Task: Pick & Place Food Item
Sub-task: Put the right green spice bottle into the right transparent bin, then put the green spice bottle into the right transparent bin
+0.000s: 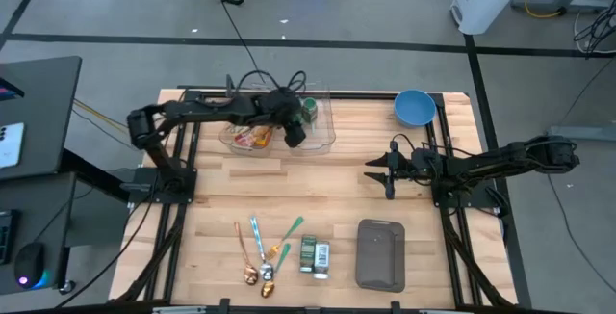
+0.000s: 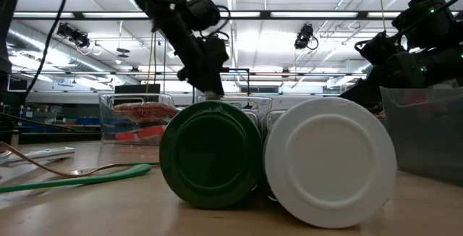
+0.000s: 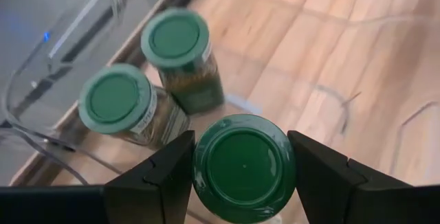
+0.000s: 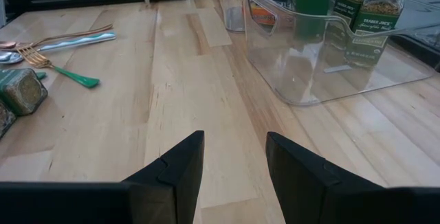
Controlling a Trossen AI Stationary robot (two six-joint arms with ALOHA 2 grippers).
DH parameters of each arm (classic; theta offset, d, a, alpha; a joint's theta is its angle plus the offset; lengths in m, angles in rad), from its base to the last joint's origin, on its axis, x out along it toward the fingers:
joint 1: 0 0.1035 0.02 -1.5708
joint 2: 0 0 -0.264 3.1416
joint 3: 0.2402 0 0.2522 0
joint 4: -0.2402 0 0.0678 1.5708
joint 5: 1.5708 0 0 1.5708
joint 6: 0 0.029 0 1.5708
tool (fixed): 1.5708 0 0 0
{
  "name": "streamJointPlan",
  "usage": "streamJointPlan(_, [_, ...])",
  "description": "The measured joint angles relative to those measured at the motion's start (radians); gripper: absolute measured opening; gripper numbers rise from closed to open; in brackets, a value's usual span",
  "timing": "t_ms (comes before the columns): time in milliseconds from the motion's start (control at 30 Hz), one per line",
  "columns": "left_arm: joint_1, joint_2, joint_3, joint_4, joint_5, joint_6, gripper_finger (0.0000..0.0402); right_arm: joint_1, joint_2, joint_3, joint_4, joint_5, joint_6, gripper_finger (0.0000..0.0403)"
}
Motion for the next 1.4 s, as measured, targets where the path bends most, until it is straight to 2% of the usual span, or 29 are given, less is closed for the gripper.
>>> streamJointPlan(133, [0.006,0.072,0.074,-0.091,0.004,0.012,0.0212,0.000,0.000,0.000,0.000,0.000,0.000,0.0167])
streamJointPlan(333, [0.014,0.131,0.124,-0.097,0.058,0.019,0.0212,0.000,0.000,0.000,-0.007,0.000,0.002,0.0167])
streamJointPlan(500, [0.013,0.138,0.138,-0.106,0.061,0.026,0.0213,0.000,0.000,0.000,-0.007,0.000,0.003,0.0167])
streamJointPlan(700, [0.013,0.143,0.141,-0.127,0.065,0.029,0.0246,0.000,0.000,0.000,-0.009,0.000,0.003,0.0167])
streamJointPlan(900, [0.011,0.143,0.141,-0.135,0.065,0.055,0.0242,0.000,0.000,0.000,-0.011,0.000,0.003,0.0167])
streamJointPlan(1100, [0.009,0.109,0.141,-0.140,0.064,0.086,0.0237,0.000,0.000,0.000,-0.014,0.000,0.004,0.0167])
streamJointPlan(1400, [-0.037,-0.049,0.141,-0.088,0.052,0.148,0.0234,0.000,0.000,0.000,-0.016,0.000,0.005,0.0167])
